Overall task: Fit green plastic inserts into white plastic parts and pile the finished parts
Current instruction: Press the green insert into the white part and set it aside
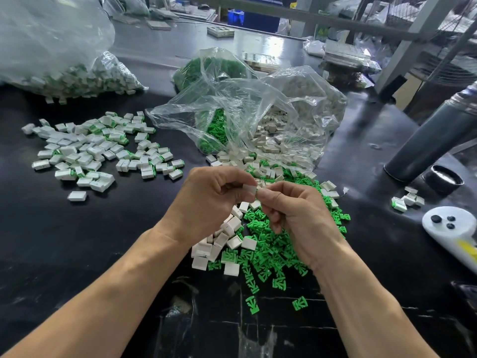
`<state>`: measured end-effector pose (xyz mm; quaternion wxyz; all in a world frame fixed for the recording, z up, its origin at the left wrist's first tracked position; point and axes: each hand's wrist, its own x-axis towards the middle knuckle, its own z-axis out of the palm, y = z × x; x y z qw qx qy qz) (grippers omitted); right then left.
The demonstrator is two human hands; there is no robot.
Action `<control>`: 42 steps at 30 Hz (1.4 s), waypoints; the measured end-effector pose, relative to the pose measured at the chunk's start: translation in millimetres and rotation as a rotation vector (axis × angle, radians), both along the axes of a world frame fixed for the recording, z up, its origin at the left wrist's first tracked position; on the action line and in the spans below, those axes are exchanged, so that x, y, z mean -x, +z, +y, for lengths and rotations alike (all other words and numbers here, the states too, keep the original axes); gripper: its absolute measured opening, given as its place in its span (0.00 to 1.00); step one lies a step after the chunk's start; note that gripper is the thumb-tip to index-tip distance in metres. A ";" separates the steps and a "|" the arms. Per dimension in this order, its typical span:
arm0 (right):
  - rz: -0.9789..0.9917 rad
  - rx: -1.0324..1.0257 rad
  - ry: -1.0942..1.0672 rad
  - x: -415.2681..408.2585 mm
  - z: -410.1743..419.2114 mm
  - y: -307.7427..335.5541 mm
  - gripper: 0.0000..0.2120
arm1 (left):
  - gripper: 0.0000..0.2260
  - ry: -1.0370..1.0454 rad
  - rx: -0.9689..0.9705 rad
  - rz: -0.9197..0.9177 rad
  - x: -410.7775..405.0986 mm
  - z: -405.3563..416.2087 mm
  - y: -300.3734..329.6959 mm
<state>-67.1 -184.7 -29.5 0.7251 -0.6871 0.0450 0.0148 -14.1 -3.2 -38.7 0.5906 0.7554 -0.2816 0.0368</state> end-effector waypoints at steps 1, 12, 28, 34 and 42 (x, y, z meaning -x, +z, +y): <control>0.002 -0.007 0.004 -0.1 -0.2 0.2 0.04 | 0.11 0.001 -0.002 -0.008 -0.3 -0.3 -0.5; 0.042 -0.077 0.033 0.8 -2.5 4.4 0.06 | 0.06 0.023 -0.042 -0.103 3.6 -3.3 1.8; 0.079 -0.168 -0.083 1.1 1.9 5.0 0.06 | 0.08 0.203 -0.045 -0.104 15.0 -18.1 2.1; -0.063 0.089 -0.154 -1.4 3.0 5.5 0.05 | 0.06 0.127 -0.006 0.055 11.4 -10.9 7.8; -0.146 0.080 -0.204 1.1 13.3 7.3 0.11 | 0.06 0.104 0.101 0.175 7.7 -11.2 9.0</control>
